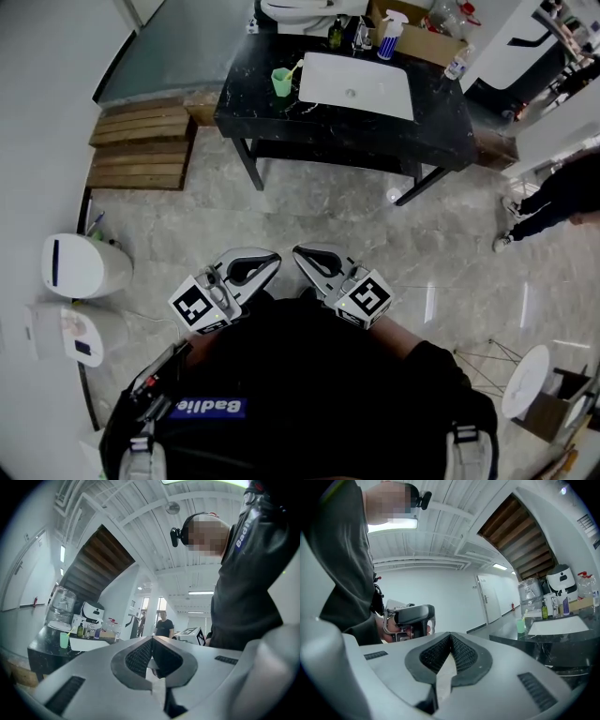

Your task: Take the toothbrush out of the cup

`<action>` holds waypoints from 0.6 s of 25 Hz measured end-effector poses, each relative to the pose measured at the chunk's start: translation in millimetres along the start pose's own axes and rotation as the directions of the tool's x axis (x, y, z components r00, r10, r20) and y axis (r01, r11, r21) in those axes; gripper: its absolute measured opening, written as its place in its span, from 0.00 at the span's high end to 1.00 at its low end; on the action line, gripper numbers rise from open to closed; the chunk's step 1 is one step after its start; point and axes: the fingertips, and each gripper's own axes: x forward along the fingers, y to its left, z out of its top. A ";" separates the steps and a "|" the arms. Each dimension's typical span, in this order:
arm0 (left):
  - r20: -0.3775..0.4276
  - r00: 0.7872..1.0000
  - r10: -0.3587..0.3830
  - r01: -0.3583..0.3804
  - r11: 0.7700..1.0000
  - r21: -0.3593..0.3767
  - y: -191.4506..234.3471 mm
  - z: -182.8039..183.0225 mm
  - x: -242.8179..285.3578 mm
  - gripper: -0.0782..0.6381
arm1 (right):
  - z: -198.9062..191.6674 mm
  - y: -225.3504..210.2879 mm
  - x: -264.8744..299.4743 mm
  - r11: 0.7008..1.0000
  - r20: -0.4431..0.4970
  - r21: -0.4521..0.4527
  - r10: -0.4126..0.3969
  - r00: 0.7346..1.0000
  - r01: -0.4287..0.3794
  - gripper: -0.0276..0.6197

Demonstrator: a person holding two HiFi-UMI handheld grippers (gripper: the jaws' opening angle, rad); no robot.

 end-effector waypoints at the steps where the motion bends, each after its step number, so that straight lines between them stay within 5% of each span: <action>1: -0.005 1.000 0.009 -0.009 1.000 0.001 1.6 -1.6 2.0 0.89 | -1.7 -4.0 -1.2 1.000 -0.008 0.001 0.000 1.000 0.000 0.94; 15: -0.027 1.000 -0.009 0.010 0.999 0.034 97.6 7.8 15.2 0.89 | 26.4 -78.7 50.7 0.995 0.025 -0.021 -0.095 0.995 0.095 0.94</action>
